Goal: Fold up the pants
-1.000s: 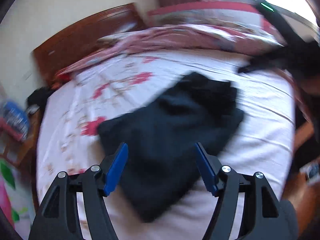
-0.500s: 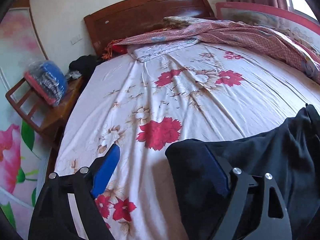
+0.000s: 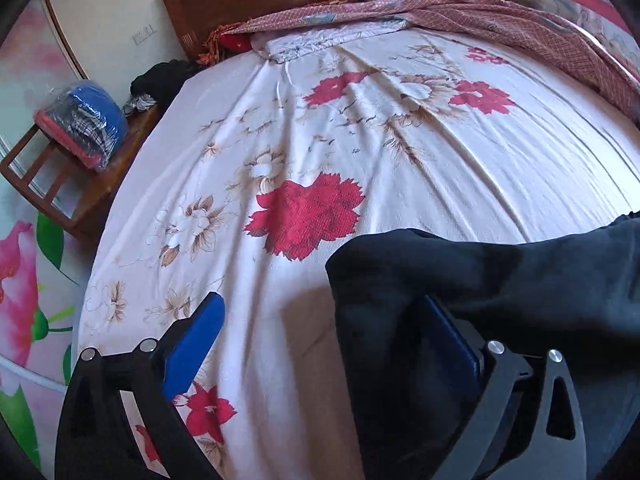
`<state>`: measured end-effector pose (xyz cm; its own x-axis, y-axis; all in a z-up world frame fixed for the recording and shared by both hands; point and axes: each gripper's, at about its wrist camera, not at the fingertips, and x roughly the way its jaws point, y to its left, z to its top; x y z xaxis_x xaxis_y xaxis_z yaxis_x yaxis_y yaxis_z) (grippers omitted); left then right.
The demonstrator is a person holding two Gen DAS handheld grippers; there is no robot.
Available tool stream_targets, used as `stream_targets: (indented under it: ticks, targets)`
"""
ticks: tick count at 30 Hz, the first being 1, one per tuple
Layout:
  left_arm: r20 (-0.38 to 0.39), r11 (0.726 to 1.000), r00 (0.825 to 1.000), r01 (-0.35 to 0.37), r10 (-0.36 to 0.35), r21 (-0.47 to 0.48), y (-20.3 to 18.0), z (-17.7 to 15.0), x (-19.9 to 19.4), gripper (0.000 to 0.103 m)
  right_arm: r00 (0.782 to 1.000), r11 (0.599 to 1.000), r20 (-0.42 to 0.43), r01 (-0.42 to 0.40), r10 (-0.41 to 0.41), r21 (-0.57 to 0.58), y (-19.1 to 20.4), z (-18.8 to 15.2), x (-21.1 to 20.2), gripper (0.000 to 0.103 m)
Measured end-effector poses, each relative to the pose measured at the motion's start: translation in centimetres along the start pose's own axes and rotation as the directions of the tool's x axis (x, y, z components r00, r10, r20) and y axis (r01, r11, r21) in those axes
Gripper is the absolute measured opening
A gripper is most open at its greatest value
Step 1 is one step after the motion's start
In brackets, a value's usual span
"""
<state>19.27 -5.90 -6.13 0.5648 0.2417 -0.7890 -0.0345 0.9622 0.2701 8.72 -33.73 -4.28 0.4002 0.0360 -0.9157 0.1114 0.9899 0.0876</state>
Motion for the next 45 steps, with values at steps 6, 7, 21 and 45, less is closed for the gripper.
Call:
stream_targets:
  ticks: [6,7,21,45]
  targets:
    - [0.122,0.999,0.992,0.043,-0.039,-0.024,4.4,-3.7,-7.9,0.098,0.98,0.98,0.161,0.143,-0.121,-0.135,2.7,-0.2,-5.0,0.055]
    - [0.126,0.997,0.99,0.062,-0.056,-0.051,5.2,-4.7,-9.5,0.098,0.979,0.977,0.173,0.14,-0.112,-0.163,3.3,-0.6,-5.6,0.055]
    - [0.075,0.945,0.961,0.276,-0.267,-0.178,5.1,-15.9,-21.7,0.101,0.994,0.997,0.11,0.026,-0.017,-0.079,3.1,-8.4,-10.1,0.074]
    - [-0.032,0.859,0.937,0.306,-0.349,-0.411,1.9,-18.1,-18.2,0.101,0.973,0.998,0.228,-0.018,0.032,-0.063,1.4,-8.1,-12.3,0.074]
